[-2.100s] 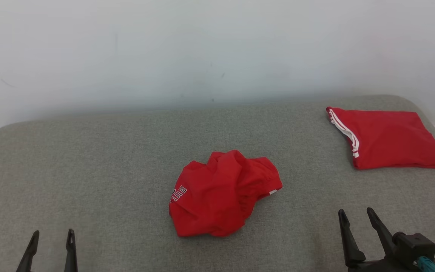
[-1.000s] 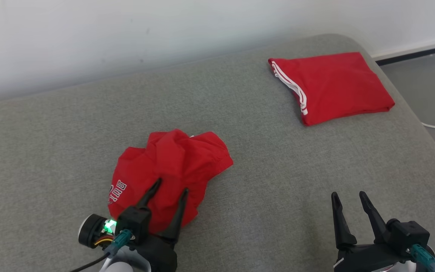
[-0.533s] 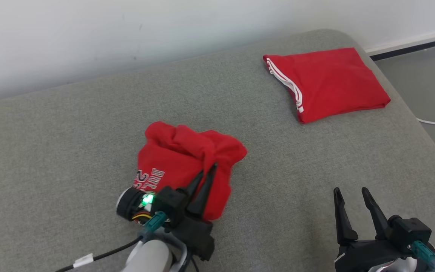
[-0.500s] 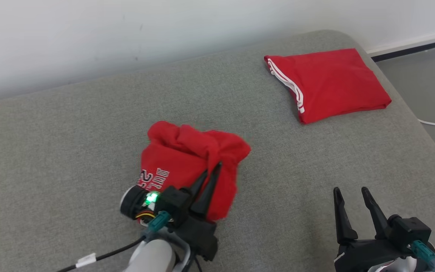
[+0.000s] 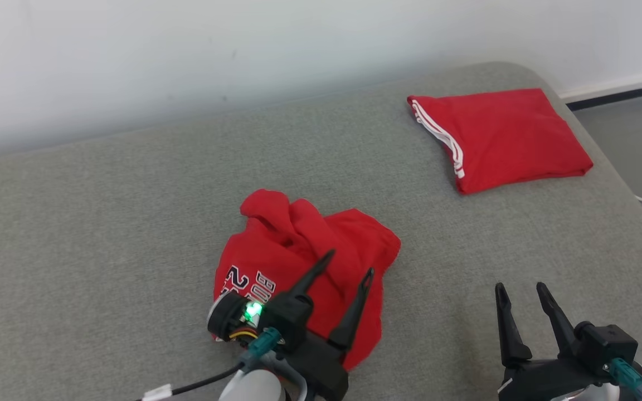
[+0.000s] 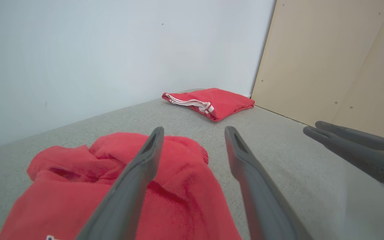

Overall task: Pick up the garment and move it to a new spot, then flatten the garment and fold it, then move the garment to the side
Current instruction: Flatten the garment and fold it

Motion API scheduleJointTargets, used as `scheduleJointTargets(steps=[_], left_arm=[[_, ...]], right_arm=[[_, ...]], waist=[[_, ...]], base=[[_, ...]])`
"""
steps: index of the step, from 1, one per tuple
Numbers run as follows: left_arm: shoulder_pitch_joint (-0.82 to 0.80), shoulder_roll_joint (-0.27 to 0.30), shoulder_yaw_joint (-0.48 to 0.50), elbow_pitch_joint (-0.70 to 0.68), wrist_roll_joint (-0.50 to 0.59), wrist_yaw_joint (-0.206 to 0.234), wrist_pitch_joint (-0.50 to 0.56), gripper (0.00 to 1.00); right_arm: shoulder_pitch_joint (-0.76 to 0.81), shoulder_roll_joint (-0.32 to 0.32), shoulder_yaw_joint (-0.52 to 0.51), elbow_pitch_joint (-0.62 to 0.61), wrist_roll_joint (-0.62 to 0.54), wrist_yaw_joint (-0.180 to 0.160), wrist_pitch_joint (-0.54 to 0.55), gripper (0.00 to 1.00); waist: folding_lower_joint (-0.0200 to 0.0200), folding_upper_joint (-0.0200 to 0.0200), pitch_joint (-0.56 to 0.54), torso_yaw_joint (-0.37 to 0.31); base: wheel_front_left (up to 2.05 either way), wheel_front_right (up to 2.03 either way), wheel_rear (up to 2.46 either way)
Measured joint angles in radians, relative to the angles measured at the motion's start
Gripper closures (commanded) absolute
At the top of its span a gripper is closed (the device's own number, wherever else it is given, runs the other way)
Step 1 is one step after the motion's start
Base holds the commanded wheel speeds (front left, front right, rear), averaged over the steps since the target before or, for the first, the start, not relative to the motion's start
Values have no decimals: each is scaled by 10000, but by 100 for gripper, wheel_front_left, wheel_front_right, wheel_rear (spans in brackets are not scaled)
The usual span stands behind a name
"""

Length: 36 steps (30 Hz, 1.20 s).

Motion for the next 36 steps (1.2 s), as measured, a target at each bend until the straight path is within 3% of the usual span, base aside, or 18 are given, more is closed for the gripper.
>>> scheduleJointTargets(steps=[6,10,15,24,36], left_arm=[[668,449,1158,-1193,130,543,-29,0],[1022,1114,1921,-1266,119,692,-27,0],[1007,1546,2546,-1016,82,706,-29,0],[448,1824,2713,771,-67,514,109,0],[-359,1446,1967,3129,201,6,456,0]], right_arm=[[194,-27,-67,-92,-12,0,153,0],[204,-29,63,-148,-12,0,221,0],[203,-54,130,-186,6,0,249,0],[110,-40,73,-196,4,2,242,0],[-26,-63,-4,-48,19,0,144,0]], waist=[[-1,0,-282,431],[-1,0,-457,663],[-1,-1,-459,707],[0,0,-12,217],[2,0,398,-174]], base=[[0,0,0],[0,0,0],[0,0,0],[0,0,0],[0,0,0]])
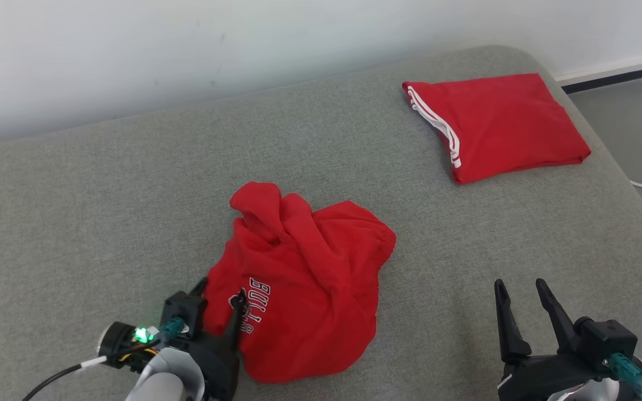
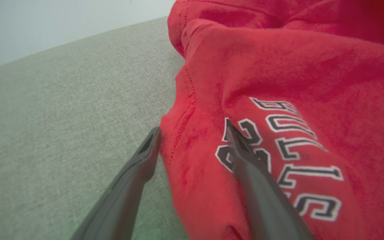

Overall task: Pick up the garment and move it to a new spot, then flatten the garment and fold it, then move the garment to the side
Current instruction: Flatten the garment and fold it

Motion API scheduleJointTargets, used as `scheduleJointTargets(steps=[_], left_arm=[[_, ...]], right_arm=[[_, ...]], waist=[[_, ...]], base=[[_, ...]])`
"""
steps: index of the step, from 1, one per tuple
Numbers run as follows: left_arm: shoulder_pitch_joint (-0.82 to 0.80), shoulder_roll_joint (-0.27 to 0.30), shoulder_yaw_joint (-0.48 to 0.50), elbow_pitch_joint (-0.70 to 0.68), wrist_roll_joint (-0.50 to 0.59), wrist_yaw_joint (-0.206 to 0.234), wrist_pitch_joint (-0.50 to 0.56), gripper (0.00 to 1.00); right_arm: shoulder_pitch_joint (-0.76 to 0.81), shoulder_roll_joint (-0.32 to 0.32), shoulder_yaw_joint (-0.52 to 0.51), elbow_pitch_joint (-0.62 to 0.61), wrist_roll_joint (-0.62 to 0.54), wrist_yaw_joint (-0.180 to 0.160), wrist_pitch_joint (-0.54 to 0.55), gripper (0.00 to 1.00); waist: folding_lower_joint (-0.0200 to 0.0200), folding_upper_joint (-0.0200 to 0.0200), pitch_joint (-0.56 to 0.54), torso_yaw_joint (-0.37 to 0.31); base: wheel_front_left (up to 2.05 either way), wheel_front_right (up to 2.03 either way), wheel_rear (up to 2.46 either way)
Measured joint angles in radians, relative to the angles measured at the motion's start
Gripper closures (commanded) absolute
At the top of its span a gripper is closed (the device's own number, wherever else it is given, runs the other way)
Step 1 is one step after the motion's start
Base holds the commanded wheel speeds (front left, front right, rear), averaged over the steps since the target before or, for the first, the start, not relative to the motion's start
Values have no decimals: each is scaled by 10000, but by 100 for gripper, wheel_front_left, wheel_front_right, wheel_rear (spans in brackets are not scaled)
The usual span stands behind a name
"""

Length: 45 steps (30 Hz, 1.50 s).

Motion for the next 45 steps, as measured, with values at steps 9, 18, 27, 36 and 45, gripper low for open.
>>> scheduleJointTargets(steps=[9,18,27,36,45], left_arm=[[-184,-453,-52,1037,-247,33,-96,100],[261,-314,708,-353,-462,539,-458,100],[2729,-59,1561,-2723,-798,1335,-483,100],[4269,-197,1881,-3229,-1195,1509,-483,0],[4362,-263,3127,-5540,-230,1779,-485,0]], right_arm=[[-26,15,-29,56,-17,0,-17,0],[284,2,-169,-15,-27,0,13,0],[463,4,-134,-84,-31,0,163,0],[596,-21,-52,-35,-23,0,284,0],[678,-100,113,-40,2,0,370,0]], waist=[[-1,-1,-241,117],[-1,0,-520,684],[-2,-1,-797,1655],[-2,-1,-1176,2170],[-2,-1,-1521,2314]], base=[[0,0,0],[0,0,0],[0,0,0],[0,0,0],[0,0,0]])
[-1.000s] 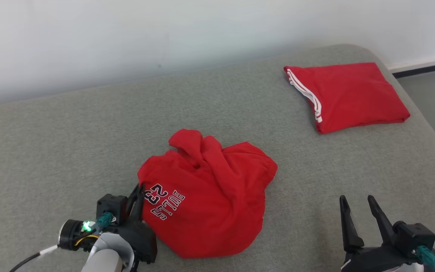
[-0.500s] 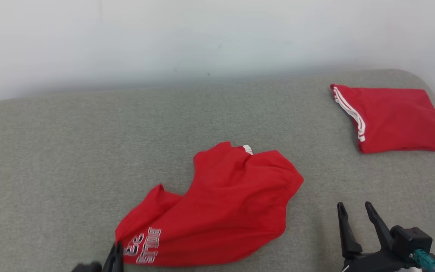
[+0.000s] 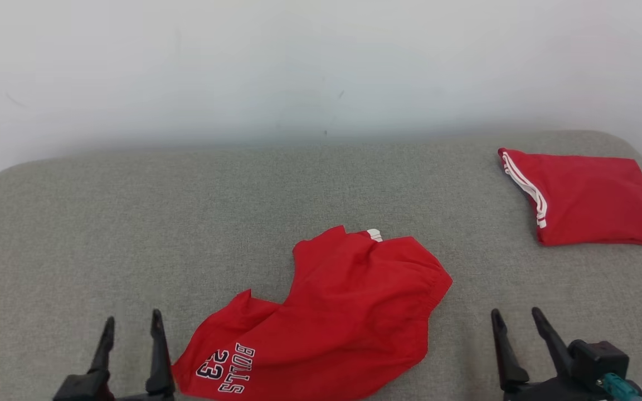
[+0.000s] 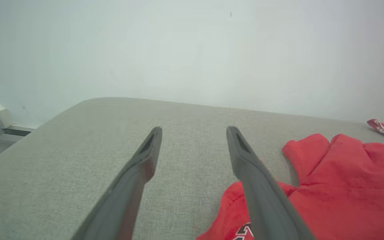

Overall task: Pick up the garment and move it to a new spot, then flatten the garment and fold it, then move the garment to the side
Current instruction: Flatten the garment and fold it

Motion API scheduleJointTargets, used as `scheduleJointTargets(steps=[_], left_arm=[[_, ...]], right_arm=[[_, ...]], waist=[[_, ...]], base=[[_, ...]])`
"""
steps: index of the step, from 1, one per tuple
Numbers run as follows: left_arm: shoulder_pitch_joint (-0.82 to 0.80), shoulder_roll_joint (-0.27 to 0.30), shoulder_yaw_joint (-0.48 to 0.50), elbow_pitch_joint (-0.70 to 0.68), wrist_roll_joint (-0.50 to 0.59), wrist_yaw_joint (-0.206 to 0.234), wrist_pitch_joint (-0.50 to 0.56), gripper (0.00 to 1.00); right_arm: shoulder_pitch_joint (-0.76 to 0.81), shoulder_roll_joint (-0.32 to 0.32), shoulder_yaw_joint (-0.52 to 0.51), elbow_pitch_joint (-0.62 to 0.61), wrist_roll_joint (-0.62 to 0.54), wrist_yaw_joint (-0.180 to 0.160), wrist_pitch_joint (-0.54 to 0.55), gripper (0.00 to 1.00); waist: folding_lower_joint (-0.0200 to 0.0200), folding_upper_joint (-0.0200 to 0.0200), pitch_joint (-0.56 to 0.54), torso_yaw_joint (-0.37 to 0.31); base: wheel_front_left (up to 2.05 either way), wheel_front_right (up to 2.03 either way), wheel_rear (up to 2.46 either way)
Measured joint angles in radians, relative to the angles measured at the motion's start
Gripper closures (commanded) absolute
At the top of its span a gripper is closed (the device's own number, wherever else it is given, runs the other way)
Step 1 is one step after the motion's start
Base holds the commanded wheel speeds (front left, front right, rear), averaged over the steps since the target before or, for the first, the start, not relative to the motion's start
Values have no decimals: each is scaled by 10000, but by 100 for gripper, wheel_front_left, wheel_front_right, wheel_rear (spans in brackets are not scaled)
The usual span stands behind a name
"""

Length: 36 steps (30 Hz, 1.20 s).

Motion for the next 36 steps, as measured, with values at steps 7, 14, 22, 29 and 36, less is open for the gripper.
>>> scheduleJointTargets(steps=[7,14,22,29,36], left_arm=[[444,98,748,-915,663,167,0,0],[790,263,989,-1204,1016,65,0,0],[779,268,773,-1269,1290,-221,2,0],[846,309,807,-1229,1384,-330,0,0],[1084,313,1035,-1269,1379,-290,0,0]], right_arm=[[-90,-33,840,424,207,0,171,0],[-698,-238,1883,1499,665,0,593,0],[-1494,-389,2493,3469,1365,0,872,0],[-1933,-610,2828,4011,1904,0,132,100],[-1729,-1354,2602,3292,1998,2,-267,100]], waist=[[0,0,-48,102],[0,0,-26,389],[0,0,32,886],[1,0,-8,1040],[1,0,-126,842]], base=[[0,0,0],[0,0,0],[0,0,0],[0,0,0],[0,0,0]])
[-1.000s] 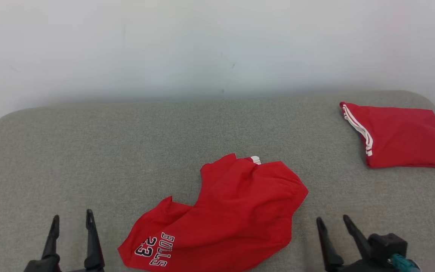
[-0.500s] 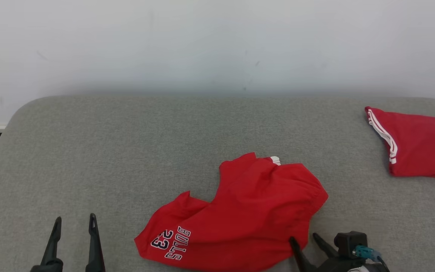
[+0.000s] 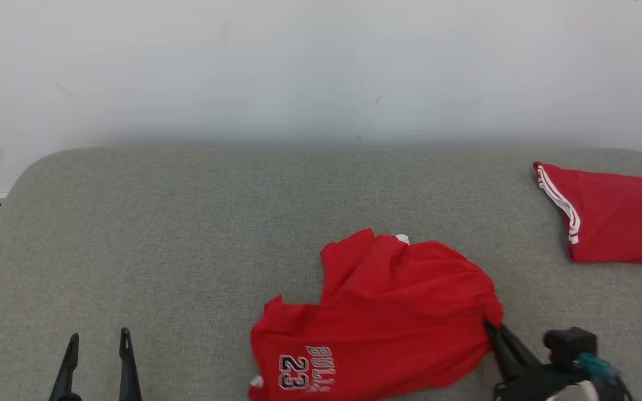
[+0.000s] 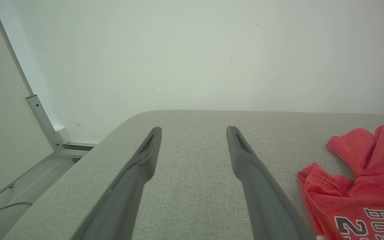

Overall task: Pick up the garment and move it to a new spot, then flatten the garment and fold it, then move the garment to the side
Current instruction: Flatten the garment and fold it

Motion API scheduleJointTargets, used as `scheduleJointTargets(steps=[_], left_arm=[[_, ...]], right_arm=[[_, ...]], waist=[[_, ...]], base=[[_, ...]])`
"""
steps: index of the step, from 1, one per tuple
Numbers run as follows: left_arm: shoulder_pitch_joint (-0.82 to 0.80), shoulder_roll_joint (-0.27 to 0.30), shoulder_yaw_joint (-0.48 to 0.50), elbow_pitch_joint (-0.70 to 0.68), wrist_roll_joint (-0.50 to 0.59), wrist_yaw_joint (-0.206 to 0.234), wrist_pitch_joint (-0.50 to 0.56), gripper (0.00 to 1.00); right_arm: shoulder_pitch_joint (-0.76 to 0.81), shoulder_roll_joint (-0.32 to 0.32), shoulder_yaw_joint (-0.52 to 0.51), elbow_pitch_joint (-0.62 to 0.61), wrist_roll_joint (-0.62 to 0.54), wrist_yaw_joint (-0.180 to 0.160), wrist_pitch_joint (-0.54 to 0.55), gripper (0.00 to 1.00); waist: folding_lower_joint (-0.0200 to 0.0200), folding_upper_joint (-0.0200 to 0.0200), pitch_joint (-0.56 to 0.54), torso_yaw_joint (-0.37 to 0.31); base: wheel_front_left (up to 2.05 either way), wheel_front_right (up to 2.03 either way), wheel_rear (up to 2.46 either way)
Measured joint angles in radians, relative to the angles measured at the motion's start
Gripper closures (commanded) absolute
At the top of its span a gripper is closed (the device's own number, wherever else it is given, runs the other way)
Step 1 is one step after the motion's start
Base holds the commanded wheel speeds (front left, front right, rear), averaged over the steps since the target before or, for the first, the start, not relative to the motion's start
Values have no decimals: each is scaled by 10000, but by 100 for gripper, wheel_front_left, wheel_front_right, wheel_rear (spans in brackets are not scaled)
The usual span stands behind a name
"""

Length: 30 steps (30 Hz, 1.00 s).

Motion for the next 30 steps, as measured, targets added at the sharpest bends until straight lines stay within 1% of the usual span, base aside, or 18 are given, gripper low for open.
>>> scheduleJointTargets(steps=[5,9,12,15,17,18,23,27,30], left_arm=[[75,-48,125,-40,-13,2,0,0],[84,-150,142,-56,-13,-4,0,0],[69,-224,102,-23,0,-90,0,0],[-2,-305,31,21,36,-173,0,0],[-135,-355,-10,65,86,-244,0,0],[-270,-387,-77,107,98,-278,0,0],[-638,-593,-263,257,255,-453,0,0],[-1030,-773,-435,424,305,-629,0,0],[-1192,-892,-476,543,347,-713,0,0]], right_arm=[[846,-508,-474,-1469,184,-2,418,100],[1137,-487,-556,-2698,282,-2,882,100],[926,-443,-441,-3137,274,-2,1210,100],[224,-441,-282,-3122,142,-2,1421,100],[-448,-453,-173,-2857,44,-2,1530,100],[-1168,-458,-69,-2372,10,-2,1601,100],[-3108,-531,105,-456,115,-2,1657,100],[-4407,-677,290,1361,94,-2,1457,100],[-5198,-665,408,2644,104,-2,1139,100]], waist=[[-1,0,-57,-147],[0,0,4,-195],[0,0,74,-156],[0,0,141,-37],[0,0,198,65],[0,0,280,177],[1,0,542,532],[1,0,796,862],[2,0,975,1111]], base=[[0,0,0],[0,0,0],[0,0,0],[0,0,0],[0,0,0],[0,0,0],[0,0,0],[0,0,0],[0,0,0]])
